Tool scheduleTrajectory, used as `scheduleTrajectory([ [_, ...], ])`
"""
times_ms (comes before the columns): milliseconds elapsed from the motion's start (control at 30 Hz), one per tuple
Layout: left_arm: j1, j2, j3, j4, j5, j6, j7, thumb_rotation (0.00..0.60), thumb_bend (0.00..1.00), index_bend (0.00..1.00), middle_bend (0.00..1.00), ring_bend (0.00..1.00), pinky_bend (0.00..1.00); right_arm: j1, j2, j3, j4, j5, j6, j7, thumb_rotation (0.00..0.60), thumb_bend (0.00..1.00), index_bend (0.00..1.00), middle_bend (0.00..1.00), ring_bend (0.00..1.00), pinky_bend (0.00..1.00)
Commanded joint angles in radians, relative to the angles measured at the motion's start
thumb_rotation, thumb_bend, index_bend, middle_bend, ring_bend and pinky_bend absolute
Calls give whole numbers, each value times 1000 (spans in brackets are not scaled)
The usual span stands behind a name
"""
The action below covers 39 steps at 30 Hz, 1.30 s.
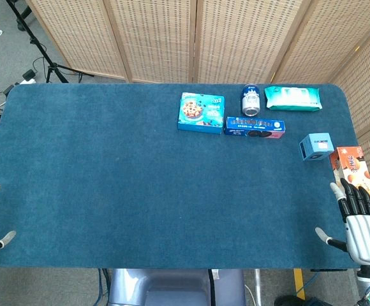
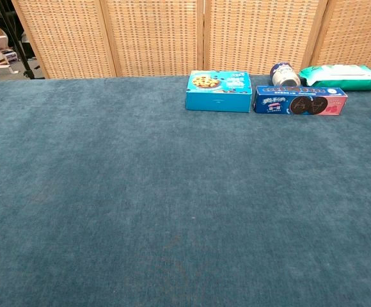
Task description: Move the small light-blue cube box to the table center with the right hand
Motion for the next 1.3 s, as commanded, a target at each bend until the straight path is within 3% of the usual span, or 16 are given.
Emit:
scheduleTrajectory([
  [33, 0, 1, 0, -2, -1, -3, 1, 600, 0, 0, 0, 0, 0, 0, 0, -1, -5, -1, -1, -6, 600, 0, 0, 0, 0, 0],
  [267, 0, 0, -4, -2, -7, -3, 4, 600, 0, 0, 0, 0, 0, 44, 15, 16, 5, 16, -70, 21, 600, 0, 0, 0, 0, 0],
  [567, -11, -9, -16, -4, -25, -21, 26, 600, 0, 0, 0, 0, 0, 245, 72, 145, 78, 98, -300, 130, 600, 0, 0, 0, 0, 0],
  [633, -17, -14, -20, -2, -36, -35, 38, 600, 0, 0, 0, 0, 0, 357, 61, 182, 167, 144, -462, 183, 600, 0, 0, 0, 0, 0],
  [833, -31, -28, -33, -1, -60, -58, 68, 600, 0, 0, 0, 0, 0, 531, -5, 177, 382, 210, -766, 260, 600, 0, 0, 0, 0, 0],
  [1300, -68, -60, -69, 9, -161, -135, 134, 600, 0, 0, 0, 0, 0, 720, -305, 149, 923, 347, -1054, 174, 600, 0, 0, 0, 0, 0],
])
